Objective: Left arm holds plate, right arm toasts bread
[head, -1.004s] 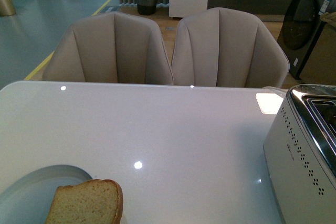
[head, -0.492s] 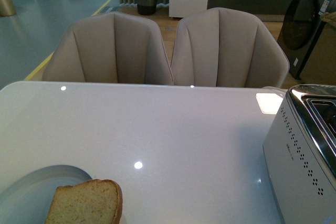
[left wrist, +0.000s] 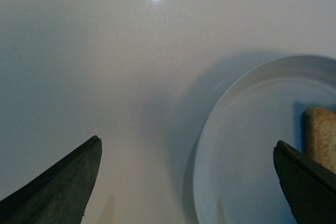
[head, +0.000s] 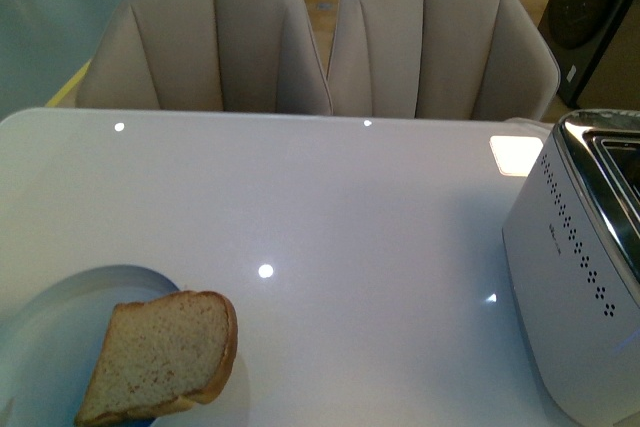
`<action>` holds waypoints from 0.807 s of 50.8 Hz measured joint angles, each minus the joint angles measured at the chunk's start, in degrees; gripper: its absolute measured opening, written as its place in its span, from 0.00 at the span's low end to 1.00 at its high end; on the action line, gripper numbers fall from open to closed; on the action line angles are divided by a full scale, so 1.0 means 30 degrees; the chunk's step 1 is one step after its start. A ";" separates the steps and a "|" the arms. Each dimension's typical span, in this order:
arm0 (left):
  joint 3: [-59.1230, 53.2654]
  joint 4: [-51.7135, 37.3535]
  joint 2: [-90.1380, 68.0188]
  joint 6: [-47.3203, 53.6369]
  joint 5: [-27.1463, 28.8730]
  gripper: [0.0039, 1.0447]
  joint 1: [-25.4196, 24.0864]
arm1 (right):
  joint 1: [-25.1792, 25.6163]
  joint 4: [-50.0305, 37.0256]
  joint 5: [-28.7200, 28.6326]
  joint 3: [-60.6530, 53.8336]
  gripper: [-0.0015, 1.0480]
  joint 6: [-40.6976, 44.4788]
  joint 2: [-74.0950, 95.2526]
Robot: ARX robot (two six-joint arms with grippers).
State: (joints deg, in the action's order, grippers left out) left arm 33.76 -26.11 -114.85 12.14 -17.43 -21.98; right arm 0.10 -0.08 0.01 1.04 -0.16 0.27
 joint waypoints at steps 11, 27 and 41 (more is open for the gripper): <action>0.1311 -0.0299 -0.3308 0.0364 0.1027 0.93 0.0503 | 0.0000 0.0000 0.0000 0.0000 0.92 0.0007 0.0000; 0.1319 -0.0175 -0.4444 0.0357 0.1166 0.73 0.1836 | 0.0000 0.0000 0.0000 0.0000 0.92 0.0007 0.0000; 0.0918 0.0335 -0.4758 -0.1071 0.1064 0.24 0.1865 | 0.0000 0.0000 0.0000 0.0000 0.92 0.0000 0.0000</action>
State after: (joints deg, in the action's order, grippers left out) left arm 36.51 -25.10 -129.12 8.93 -14.24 -16.38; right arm 0.10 -0.08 0.01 1.04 -0.16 0.27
